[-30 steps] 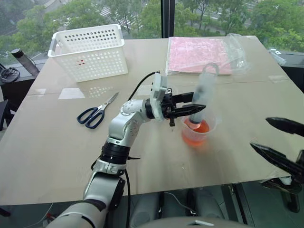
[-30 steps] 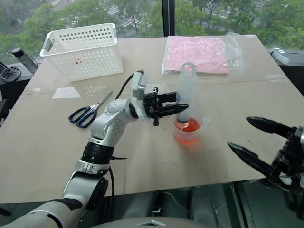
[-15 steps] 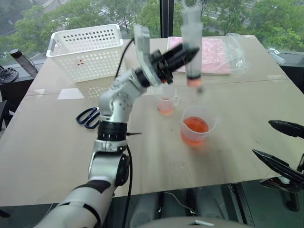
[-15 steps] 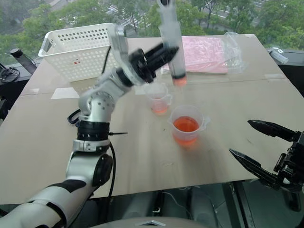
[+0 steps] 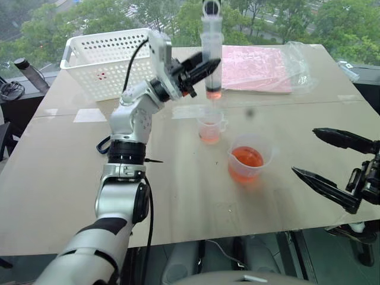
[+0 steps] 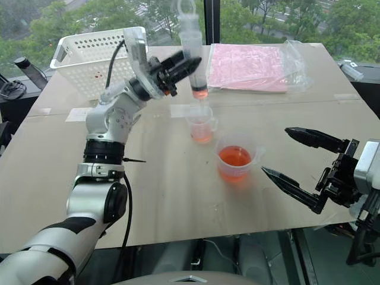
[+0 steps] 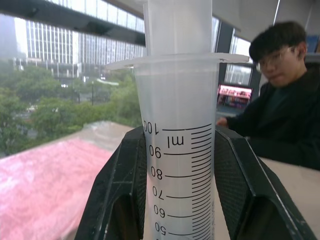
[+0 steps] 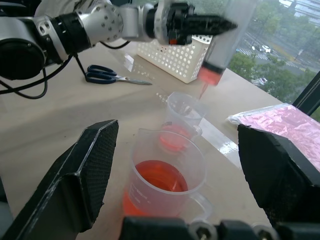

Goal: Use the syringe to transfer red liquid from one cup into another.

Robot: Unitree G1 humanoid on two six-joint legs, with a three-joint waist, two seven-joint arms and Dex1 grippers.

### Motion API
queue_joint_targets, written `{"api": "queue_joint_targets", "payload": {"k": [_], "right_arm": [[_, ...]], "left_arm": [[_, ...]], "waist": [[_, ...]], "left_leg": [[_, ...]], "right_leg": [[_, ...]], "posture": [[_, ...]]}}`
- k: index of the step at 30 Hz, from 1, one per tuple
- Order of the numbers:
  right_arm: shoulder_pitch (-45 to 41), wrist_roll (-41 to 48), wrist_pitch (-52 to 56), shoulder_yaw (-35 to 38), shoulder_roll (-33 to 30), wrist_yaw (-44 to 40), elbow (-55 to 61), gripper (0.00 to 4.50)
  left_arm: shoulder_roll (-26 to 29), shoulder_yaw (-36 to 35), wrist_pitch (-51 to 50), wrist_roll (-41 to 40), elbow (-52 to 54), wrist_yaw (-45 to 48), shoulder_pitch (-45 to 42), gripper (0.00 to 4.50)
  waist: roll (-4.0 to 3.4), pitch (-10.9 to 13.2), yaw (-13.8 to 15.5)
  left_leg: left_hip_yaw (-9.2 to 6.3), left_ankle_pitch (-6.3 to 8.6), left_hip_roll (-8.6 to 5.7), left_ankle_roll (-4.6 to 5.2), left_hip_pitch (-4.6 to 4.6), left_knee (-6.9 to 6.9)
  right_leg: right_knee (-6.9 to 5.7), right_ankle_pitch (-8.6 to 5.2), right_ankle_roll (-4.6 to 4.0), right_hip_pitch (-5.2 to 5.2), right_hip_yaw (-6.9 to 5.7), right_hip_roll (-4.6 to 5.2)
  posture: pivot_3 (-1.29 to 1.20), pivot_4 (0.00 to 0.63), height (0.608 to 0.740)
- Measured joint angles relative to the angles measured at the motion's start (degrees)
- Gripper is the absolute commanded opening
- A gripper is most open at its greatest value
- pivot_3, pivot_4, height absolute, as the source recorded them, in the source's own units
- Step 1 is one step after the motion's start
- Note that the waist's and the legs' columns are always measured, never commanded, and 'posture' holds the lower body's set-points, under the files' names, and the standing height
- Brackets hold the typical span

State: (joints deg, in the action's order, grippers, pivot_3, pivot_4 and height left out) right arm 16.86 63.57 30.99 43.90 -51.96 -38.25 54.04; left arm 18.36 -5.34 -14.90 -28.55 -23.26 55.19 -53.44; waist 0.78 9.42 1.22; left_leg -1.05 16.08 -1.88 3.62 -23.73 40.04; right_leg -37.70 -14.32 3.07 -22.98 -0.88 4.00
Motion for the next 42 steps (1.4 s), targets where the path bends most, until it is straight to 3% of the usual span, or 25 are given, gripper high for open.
{"api": "queue_joint_targets", "payload": {"k": [9,13,16,21,26,31,39,42], "right_arm": [[-9.51,0.91,1.07,-7.15,-3.26,5.56,-2.85,4.07],[-24.20,4.16,5.25,-18.15,-5.95,15.16,-7.33,4.07],[-34.68,1.85,8.17,-27.02,-4.60,21.00,-10.38,4.07],[-55.79,-5.59,14.74,-42.32,8.78,32.58,-19.60,4.07],[-67.47,-12.12,22.28,-48.72,20.48,41.56,-28.81,4.07],[-69.49,-15.39,26.88,-49.78,27.09,43.89,-31.92,4.07],[-70.63,-21.26,28.83,-49.76,31.32,42.79,-34.42,4.07],[-70.73,-23.42,28.83,-49.73,32.61,41.53,-36.24,2.59]], "left_arm": [[-1.85,1.88,9.21,5.16,-0.57,0.76,5.05,1.30],[-2.34,3.14,12.83,7.08,-1.86,1.00,8.10,1.30],[-2.59,3.24,14.07,7.15,-2.20,0.89,9.31,1.30],[-2.64,3.26,15.94,7.34,-2.05,0.64,11.13,1.30],[-2.42,3.15,17.28,8.08,-1.60,-0.18,12.47,1.30],[-2.40,3.17,17.69,8.17,0.56,-1.33,14.32,1.30],[-2.63,3.62,17.82,8.16,3.62,-1.81,16.06,1.30],[-2.64,3.74,18.08,8.32,3.82,-1.79,16.53,1.30]], "waist": [[0.00,0.00,-0.45],[-0.01,0.00,-0.50],[-0.01,0.00,-0.50],[-0.05,0.02,-0.56],[-0.05,0.01,-0.38],[-0.06,0.01,-0.49],[-0.08,0.00,-0.80],[-0.08,0.00,-1.15]], "left_leg": [[0.03,0.00,0.01,0.00,0.03,0.01],[0.06,-0.02,0.02,-0.04,-0.03,0.01],[0.09,-0.03,0.03,-0.05,-0.13,0.01],[0.24,-0.03,0.02,-0.05,-0.19,-0.01],[0.24,-0.03,-0.04,-0.05,-0.39,-0.03],[0.25,-0.04,-0.11,-0.05,-0.44,-0.06],[0.35,-0.04,-0.09,-0.05,-0.34,-0.06],[0.39,-0.04,-0.09,-0.05,-0.32,-0.06]], "right_leg": [[-0.04,0.01,0.00,-0.01,0.03,0.04],[-0.18,0.01,-0.02,-0.17,0.07,0.05],[-0.20,0.01,-0.02,-0.32,0.10,0.04],[-0.25,0.01,-0.02,-0.45,0.20,0.04],[-0.27,0.02,-0.02,-0.67,0.15,0.04],[-0.28,0.02,-0.01,-0.72,0.12,-0.02],[-0.39,0.02,-0.01,-0.72,0.12,-0.24],[-0.40,0.02,-0.01,-0.73,0.14,-0.25]], "posture": [[0.00,0.150,0.740],[0.00,0.150,0.740],[0.00,0.150,0.740],[0.00,0.150,0.740],[0.00,0.150,0.740],[0.00,0.150,0.740],[0.00,0.150,0.740],[0.00,0.150,0.740]]}}
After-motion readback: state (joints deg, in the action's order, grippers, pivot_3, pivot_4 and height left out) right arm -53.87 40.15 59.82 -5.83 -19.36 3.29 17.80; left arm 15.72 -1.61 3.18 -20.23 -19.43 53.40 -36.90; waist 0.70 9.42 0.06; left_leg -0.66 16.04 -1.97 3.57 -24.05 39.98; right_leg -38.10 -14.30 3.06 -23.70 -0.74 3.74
